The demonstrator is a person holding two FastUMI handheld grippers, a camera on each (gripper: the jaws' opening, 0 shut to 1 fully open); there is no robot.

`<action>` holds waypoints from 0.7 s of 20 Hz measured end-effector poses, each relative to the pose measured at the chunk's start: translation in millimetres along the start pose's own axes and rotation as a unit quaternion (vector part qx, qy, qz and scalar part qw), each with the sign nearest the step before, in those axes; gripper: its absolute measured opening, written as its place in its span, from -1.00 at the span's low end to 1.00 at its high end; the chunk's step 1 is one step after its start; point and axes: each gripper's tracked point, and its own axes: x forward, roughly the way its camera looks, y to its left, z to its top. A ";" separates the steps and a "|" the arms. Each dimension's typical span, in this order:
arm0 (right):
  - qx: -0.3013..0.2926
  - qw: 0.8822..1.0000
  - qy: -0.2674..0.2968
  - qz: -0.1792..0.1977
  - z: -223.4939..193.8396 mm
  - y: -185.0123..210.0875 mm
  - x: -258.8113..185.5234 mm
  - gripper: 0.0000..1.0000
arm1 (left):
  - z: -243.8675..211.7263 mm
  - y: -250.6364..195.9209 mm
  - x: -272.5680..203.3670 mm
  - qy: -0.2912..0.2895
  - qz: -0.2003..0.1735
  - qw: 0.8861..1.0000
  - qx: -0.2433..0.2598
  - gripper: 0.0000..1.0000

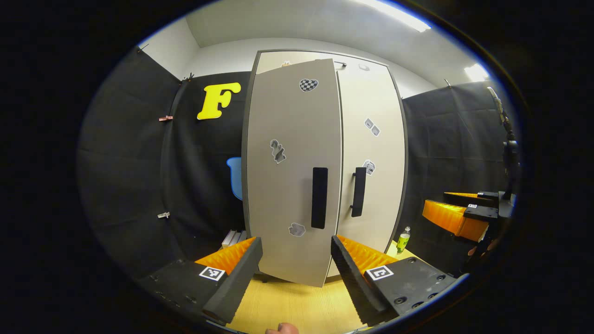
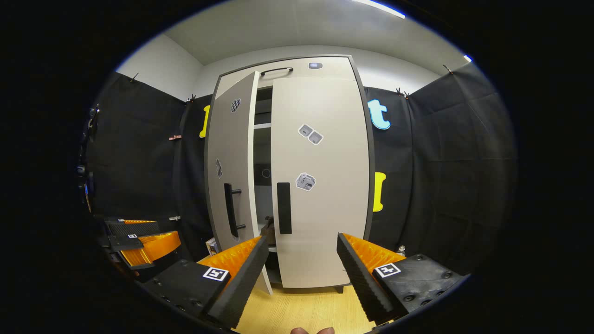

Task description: Grab one shoe with the right hand and put it into the shoe cabinet, grab the other shoe with the left hand and put it into the shoe cabinet; then close the right door with the right hand and the left door with the left hand.

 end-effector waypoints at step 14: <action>0.002 1.000 -0.005 0.000 4.1 1.8 -7.1 0.96 | 5.0 0.8 -5.8 -0.004 0.002 1.000 0.002 0.89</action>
